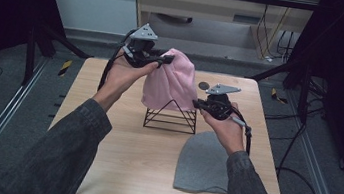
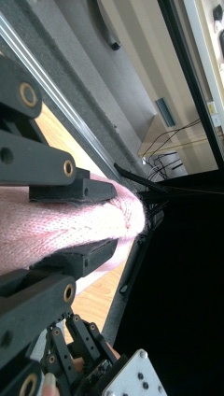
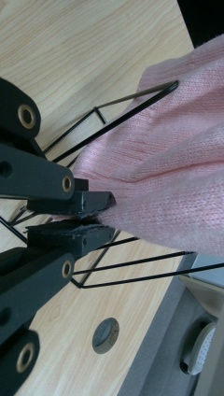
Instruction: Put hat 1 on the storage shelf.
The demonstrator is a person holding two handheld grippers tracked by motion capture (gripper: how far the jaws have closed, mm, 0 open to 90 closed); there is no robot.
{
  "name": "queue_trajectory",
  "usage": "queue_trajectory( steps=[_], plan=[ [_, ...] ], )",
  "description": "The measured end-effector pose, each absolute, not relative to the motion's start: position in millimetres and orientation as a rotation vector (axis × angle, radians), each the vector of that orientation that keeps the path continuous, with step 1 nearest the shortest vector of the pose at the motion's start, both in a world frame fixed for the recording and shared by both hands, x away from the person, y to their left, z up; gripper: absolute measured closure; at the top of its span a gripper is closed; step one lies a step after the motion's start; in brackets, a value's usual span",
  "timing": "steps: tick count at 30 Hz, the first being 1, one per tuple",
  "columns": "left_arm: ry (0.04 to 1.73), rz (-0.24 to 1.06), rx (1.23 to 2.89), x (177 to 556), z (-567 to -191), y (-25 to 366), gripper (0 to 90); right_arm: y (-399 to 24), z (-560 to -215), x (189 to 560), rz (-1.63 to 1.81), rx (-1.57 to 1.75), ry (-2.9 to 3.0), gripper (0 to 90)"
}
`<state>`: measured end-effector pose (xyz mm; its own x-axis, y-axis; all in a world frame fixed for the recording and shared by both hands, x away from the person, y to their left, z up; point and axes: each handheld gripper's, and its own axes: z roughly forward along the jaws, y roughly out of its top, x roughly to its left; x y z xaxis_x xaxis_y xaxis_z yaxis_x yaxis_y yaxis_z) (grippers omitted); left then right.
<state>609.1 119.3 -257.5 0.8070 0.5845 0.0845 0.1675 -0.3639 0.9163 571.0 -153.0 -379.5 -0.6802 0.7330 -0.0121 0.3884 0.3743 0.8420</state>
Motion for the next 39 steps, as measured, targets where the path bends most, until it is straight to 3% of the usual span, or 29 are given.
queue_trajectory(
  steps=[39],
  plan=[
    [0.557, 0.436, 1.993, 589.0, -303.4, 106.9, 71.4, -159.2, -424.7, 571.3, 1.102, 1.058, 2.331, 84.5]
  ],
)
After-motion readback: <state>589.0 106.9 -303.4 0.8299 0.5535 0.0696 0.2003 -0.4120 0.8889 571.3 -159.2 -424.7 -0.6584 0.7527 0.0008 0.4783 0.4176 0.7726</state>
